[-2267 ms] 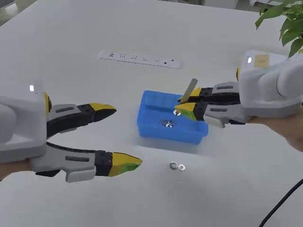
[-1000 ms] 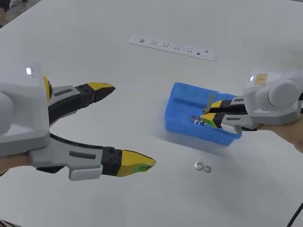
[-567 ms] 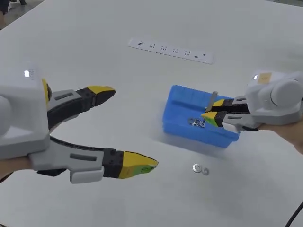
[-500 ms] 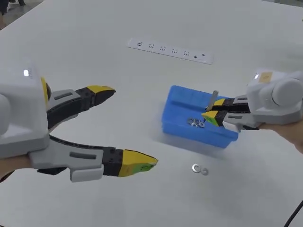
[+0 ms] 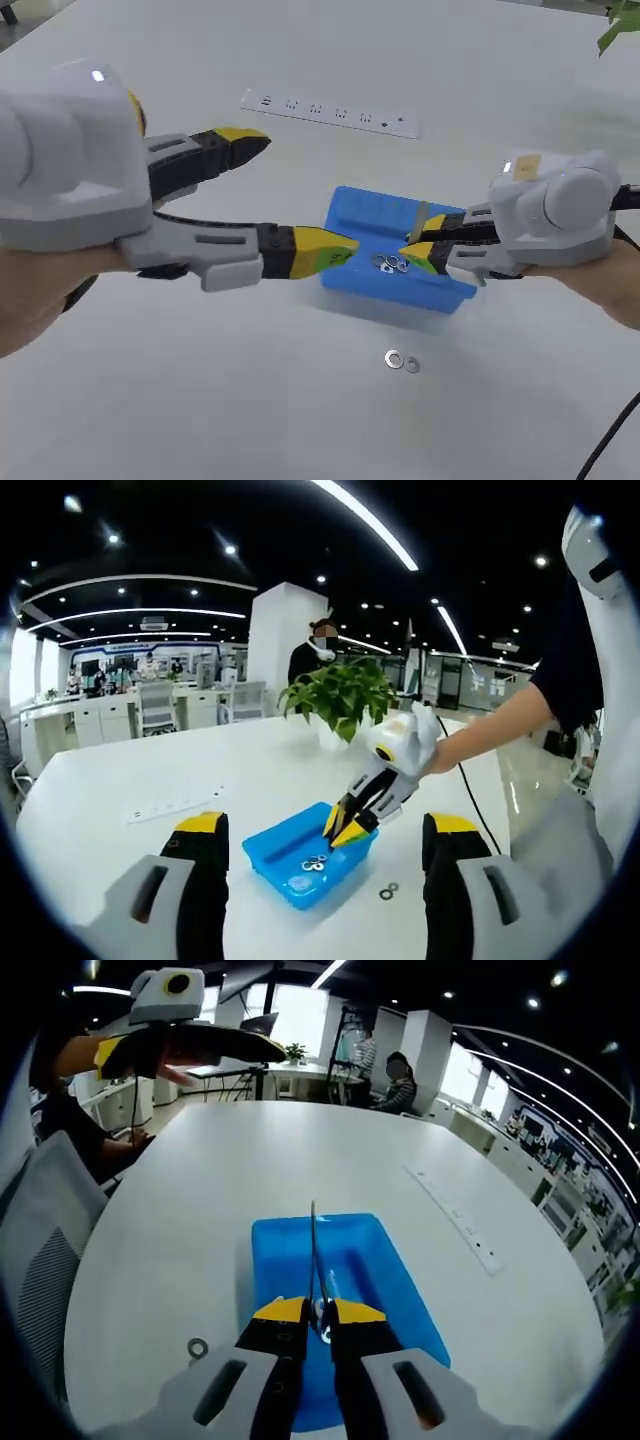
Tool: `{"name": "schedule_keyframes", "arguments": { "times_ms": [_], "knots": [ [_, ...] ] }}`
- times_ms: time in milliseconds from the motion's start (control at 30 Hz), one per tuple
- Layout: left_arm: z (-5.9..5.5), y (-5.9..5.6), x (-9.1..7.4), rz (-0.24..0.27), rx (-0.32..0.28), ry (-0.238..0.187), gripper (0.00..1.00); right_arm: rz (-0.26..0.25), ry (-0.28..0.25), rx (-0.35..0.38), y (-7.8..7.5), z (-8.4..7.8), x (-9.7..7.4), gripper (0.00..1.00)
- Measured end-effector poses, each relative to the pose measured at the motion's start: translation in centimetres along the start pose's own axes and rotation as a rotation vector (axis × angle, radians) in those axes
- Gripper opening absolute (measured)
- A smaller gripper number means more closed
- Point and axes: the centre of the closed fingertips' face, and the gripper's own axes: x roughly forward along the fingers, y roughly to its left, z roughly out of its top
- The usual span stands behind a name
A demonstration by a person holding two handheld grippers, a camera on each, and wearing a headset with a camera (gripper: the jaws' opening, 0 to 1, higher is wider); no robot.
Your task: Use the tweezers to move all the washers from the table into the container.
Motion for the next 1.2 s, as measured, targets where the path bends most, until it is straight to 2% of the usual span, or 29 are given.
{"name": "schedule_keyframes", "arguments": {
  "times_ms": [133,333,467,500,533,600,667,800,933,1067,1200],
  "knots": [
    [-0.9,-0.8,3.3,-0.081,0.063,0.055,0.8,0.007,-0.006,-0.017,0.1,0.3,-0.1,0.09],
    [-2.8,-1.1,7.0,-0.159,0.045,0.125,0.68,0.015,-0.016,-0.033,0.0,0.7,0.0,0.09],
    [-3.1,-1.2,8.5,-0.199,0.065,0.132,0.58,0.027,-0.02,-0.044,0.4,0.9,-0.2,0.09],
    [-3.0,-1.5,8.6,-0.225,0.064,0.12,0.54,0.03,-0.022,-0.047,0.5,1.0,-0.2,0.09],
    [-2.4,-2.2,8.7,-0.285,0.045,0.088,0.46,0.035,-0.023,-0.049,0.6,1.0,-0.2,0.09],
    [-1.9,-2.3,8.8,-0.317,0.032,0.073,0.36,0.041,-0.025,-0.053,0.8,1.0,-0.3,0.09],
    [-1.7,-2.3,8.9,-0.33,0.043,0.071,0.34,0.043,-0.026,-0.053,0.8,0.9,-0.3,0.09],
    [-2.3,-2.7,8.7,-0.388,0.092,0.106,0.27,0.05,-0.026,-0.054,0.9,0.8,-0.2,0.09],
    [-2.6,-3.4,8.6,-0.437,0.094,0.12,0.23,0.058,-0.041,-0.055,1.0,1.1,-0.2,0.09],
    [-4.1,-3.6,8.5,-0.465,0.151,0.183,0.17,0.06,-0.048,-0.058,1.0,1.3,-0.3,0.09],
    [-3.6,-3.5,8.7,-0.459,0.158,0.161,0.12,0.07,-0.047,-0.066,1.4,1.3,-0.3,0.09]
  ]
}}
